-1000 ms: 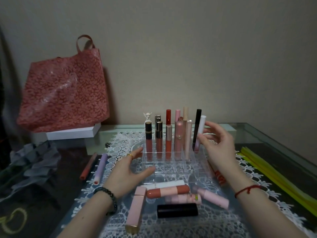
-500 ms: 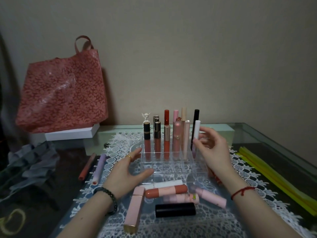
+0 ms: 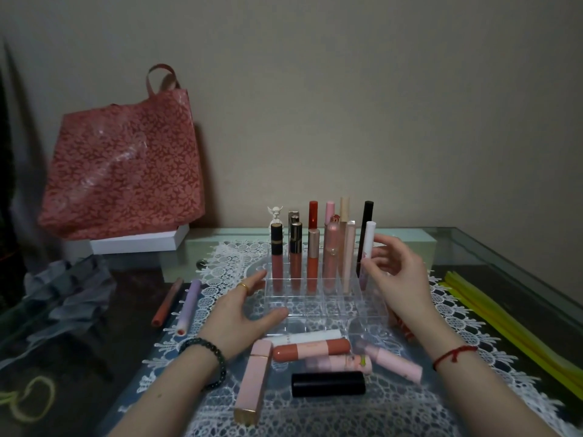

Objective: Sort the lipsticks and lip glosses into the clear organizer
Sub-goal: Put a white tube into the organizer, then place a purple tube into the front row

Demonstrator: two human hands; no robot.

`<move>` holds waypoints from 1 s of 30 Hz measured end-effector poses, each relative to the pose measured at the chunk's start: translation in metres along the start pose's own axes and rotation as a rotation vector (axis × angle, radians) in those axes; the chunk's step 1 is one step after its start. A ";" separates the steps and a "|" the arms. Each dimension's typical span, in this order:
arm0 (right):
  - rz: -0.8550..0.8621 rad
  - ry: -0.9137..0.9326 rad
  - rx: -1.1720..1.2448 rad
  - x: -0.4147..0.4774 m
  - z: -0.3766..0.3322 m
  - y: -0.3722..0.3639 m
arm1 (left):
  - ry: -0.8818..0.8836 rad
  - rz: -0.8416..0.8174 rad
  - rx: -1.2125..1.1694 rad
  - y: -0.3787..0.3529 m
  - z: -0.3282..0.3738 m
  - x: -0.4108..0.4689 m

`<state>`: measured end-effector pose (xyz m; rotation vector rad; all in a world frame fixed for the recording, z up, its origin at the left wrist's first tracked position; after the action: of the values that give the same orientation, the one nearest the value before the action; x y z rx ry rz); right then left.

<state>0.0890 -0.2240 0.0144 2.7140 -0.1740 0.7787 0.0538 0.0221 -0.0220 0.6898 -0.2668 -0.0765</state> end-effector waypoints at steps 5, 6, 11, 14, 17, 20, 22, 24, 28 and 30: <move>0.027 -0.012 -0.032 0.000 0.000 0.001 | -0.006 0.003 0.018 0.000 -0.001 0.001; 0.039 -0.010 -0.038 0.000 -0.001 0.002 | -0.009 0.004 0.022 0.000 -0.001 0.001; 0.131 0.040 -0.119 -0.003 -0.016 0.006 | -0.048 0.043 0.024 0.002 0.006 -0.002; 0.193 0.154 -0.148 -0.007 -0.036 0.007 | -0.092 0.143 0.008 0.013 0.011 -0.005; 0.165 0.245 -0.109 -0.013 -0.059 -0.002 | -0.094 0.248 0.008 0.029 0.010 -0.007; 0.011 0.262 -0.024 -0.022 -0.078 -0.025 | -0.068 0.264 0.056 0.043 0.001 -0.011; -0.106 0.276 0.003 -0.028 -0.089 -0.045 | -0.042 0.255 0.120 0.053 -0.009 -0.015; -0.212 0.291 0.012 -0.032 -0.098 -0.065 | 0.000 0.250 0.173 0.065 -0.021 -0.020; -0.420 0.239 0.018 -0.027 -0.104 -0.108 | 0.056 0.262 0.213 0.088 -0.046 -0.031; -0.500 0.181 -0.007 -0.020 -0.100 -0.132 | 0.082 0.267 0.186 0.095 -0.057 -0.036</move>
<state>0.0489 -0.0660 0.0491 2.4936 0.5199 0.8507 0.0331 0.1362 -0.0116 0.8343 -0.2876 0.2334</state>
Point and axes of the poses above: each hand's wrist, its own x-axis towards the middle knuckle, its own y-axis out of the back of the hand, z = x × y, the point moved 3 cm from there along x, towards the middle knuckle, and after that the axes turned 7 degrees about -z, right-handed, at the moved point
